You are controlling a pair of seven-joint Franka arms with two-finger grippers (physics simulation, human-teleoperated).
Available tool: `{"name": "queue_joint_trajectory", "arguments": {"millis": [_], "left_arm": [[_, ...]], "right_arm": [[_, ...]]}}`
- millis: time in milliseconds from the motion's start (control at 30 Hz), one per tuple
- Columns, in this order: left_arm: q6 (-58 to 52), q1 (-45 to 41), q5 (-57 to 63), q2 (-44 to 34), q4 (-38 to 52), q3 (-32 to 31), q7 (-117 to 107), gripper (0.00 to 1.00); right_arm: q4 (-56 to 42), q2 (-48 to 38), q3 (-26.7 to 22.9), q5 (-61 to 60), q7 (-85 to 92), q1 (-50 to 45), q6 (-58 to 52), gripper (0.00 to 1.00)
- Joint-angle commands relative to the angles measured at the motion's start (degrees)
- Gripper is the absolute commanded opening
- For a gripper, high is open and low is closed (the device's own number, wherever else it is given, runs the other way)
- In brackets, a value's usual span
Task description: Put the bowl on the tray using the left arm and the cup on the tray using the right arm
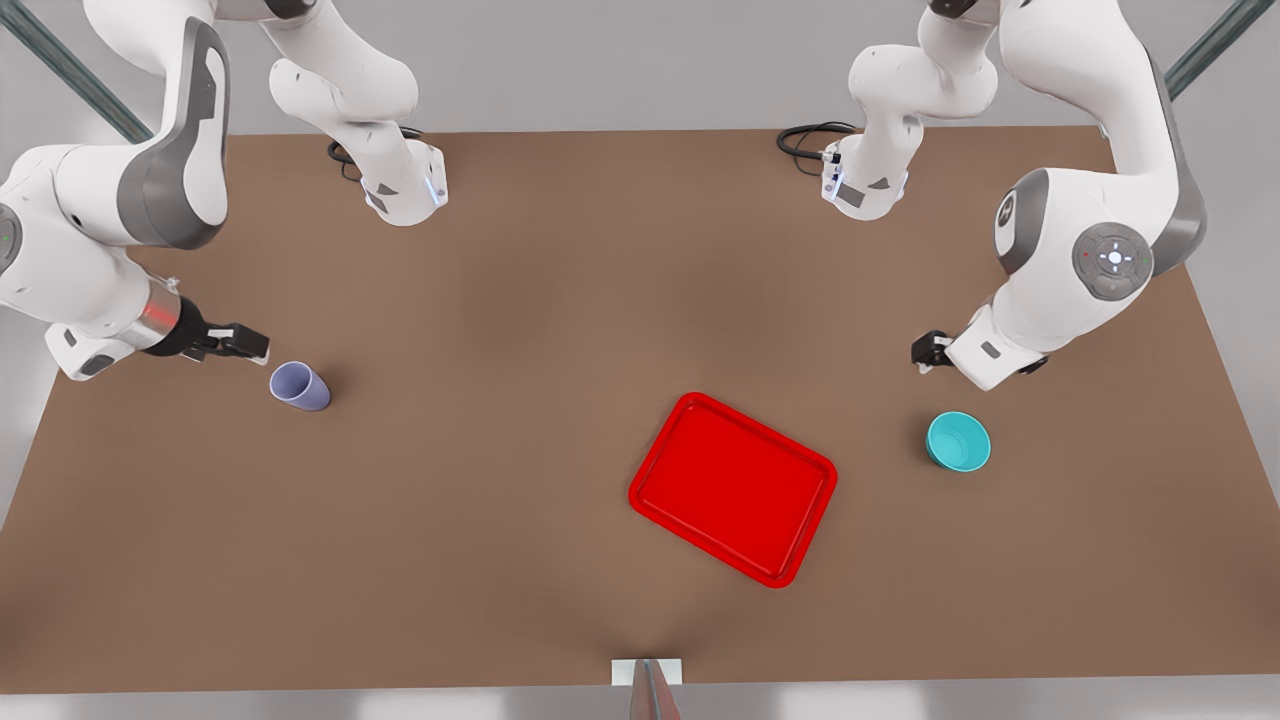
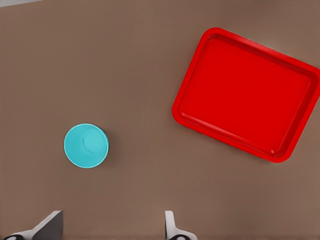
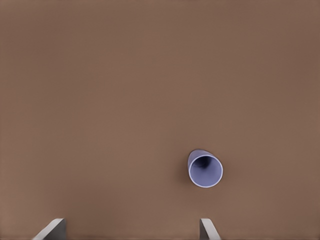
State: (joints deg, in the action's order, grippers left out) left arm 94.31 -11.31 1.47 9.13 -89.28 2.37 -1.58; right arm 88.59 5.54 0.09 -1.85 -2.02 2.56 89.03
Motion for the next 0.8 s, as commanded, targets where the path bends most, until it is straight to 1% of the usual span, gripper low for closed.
{"name": "queue_joint_trajectory", "arguments": {"millis": [0, 33, 67, 100, 133, 233, 267, 333, 433, 600, 667, 733, 767], "left_arm": [[0.0, -0.02, 0.02, -0.07, 0.07, 0.0, 0.09, 1.0], [-0.17, 0.32, 0.2, 0.19, -0.36, 0.0, 0.09, 1.0], [1.49, 2.26, 0.29, 1.68, -3.97, 0.0, 0.09, 1.0], [6.32, 6.12, -1.64, 5.1, -5.2, 0.44, 0.87, 1.0], [8.61, 10.95, -10.07, 8.44, -5.29, 0.44, 4.99, 1.0], [10.71, 24.58, -17.99, 18.11, -5.55, 0.62, 37.77, 1.0], [14.32, 26.43, -19.49, 21.54, -5.64, 0.7, 41.48, 1.0], [16.96, 26.52, -21.86, 24.27, -5.99, 0.88, 41.04, 1.0], [18.9, 26.52, -26.78, 25.5, -7.22, 1.14, 36.04, 1.0], [21.97, 26.43, -27.22, 29.37, -7.13, 1.14, 35.95, 1.0], [23.55, 26.43, -27.22, 29.9, -7.13, 1.14, 35.95, 0.76], [23.73, 26.43, -27.14, 29.98, -7.13, 1.14, 35.95, 0.45], [23.73, 26.34, -27.14, 29.98, -7.13, 1.14, 35.86, 0.4]], "right_arm": [[0.0, 0.0, 0.0, 0.0, 0.0, -0.1, 0.0, 1.0], [0.0, 0.0, 0.0, 0.0, 0.0, -0.01, -0.09, 1.0], [0.0, 0.0, 0.0, 0.0, 0.0, -0.1, -0.09, 1.0], [0.0, 0.0, 0.0, 0.0, 0.0, -0.1, -0.09, 1.0], [0.0, 0.0, 0.0, 0.0, -0.09, -0.1, -0.18, 1.0], [0.0, 0.0, 0.0, 0.0, -0.09, -0.01, -0.26, 1.0], [0.0, 0.0, 0.0, 0.0, -0.09, -0.1, -0.35, 1.0], [-0.09, 0.0, 0.0, 0.0, -0.18, -0.1, -0.26, 1.0], [0.0, 0.0, 0.0, 0.0, -0.09, -0.01, -0.26, 1.0], [-0.09, 0.08, 0.0, 0.0, -0.09, -0.01, -0.18, 1.0], [0.0, 0.08, 0.0, 0.0, -0.09, -0.01, -0.26, 1.0], [-0.09, 0.08, -0.09, 0.0, -0.09, -0.01, -0.26, 1.0], [-0.09, 0.08, -0.09, 0.0, -0.09, -0.01, -0.26, 1.0]]}}
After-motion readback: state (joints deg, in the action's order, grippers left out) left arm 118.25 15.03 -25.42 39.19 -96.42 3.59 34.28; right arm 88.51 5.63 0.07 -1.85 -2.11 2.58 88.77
